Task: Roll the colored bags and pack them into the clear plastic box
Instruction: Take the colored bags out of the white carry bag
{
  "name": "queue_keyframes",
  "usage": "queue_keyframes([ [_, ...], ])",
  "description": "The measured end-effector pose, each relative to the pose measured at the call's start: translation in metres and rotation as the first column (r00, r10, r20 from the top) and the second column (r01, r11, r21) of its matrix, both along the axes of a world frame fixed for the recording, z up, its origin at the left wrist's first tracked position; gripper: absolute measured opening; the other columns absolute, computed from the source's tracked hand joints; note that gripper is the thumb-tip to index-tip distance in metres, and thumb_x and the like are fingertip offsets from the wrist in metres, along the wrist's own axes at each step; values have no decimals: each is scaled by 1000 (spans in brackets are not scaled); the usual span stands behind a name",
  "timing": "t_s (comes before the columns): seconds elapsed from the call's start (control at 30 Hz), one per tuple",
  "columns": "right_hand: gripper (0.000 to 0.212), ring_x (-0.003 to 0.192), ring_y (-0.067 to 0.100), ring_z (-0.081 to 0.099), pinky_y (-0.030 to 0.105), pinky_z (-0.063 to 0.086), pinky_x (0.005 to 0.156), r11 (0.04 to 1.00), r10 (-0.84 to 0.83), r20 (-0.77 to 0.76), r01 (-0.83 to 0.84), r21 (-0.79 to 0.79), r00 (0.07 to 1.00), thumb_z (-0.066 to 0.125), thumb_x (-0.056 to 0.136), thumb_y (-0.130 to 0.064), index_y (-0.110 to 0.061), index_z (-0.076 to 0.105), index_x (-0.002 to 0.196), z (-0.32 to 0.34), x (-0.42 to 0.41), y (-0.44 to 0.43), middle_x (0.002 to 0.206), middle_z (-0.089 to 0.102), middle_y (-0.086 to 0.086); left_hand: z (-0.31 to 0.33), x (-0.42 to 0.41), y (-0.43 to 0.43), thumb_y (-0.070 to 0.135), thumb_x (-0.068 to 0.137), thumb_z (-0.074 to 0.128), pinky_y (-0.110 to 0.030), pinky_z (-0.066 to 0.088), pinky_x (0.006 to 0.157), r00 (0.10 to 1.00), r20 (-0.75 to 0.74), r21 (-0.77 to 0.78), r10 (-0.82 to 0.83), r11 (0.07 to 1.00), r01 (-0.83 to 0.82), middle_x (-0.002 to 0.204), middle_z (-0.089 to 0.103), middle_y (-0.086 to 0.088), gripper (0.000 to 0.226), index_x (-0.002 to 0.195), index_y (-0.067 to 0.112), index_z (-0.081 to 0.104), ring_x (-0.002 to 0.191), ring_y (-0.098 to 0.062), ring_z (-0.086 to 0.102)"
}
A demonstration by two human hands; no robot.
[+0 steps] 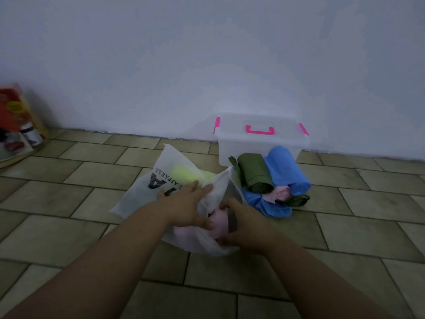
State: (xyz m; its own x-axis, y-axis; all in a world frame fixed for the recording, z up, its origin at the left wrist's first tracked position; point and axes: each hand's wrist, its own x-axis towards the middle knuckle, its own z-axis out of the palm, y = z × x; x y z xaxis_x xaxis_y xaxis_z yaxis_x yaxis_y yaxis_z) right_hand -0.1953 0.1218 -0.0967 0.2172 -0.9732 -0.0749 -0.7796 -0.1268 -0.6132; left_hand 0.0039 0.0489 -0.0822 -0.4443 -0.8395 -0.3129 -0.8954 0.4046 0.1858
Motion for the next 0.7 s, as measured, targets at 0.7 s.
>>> queue_keyframes([
  [0.7, 50, 95, 15, 54, 29, 44, 80, 891, -388, -189, 315, -326, 902, 62, 79, -33, -34, 49, 127, -25, -61, 56, 115, 55, -5, -24, -3, 5, 84, 58, 54, -73, 5, 102, 998, 52, -140, -17, 990, 24, 159, -14, 7, 115, 139, 51, -20, 146, -20, -12],
])
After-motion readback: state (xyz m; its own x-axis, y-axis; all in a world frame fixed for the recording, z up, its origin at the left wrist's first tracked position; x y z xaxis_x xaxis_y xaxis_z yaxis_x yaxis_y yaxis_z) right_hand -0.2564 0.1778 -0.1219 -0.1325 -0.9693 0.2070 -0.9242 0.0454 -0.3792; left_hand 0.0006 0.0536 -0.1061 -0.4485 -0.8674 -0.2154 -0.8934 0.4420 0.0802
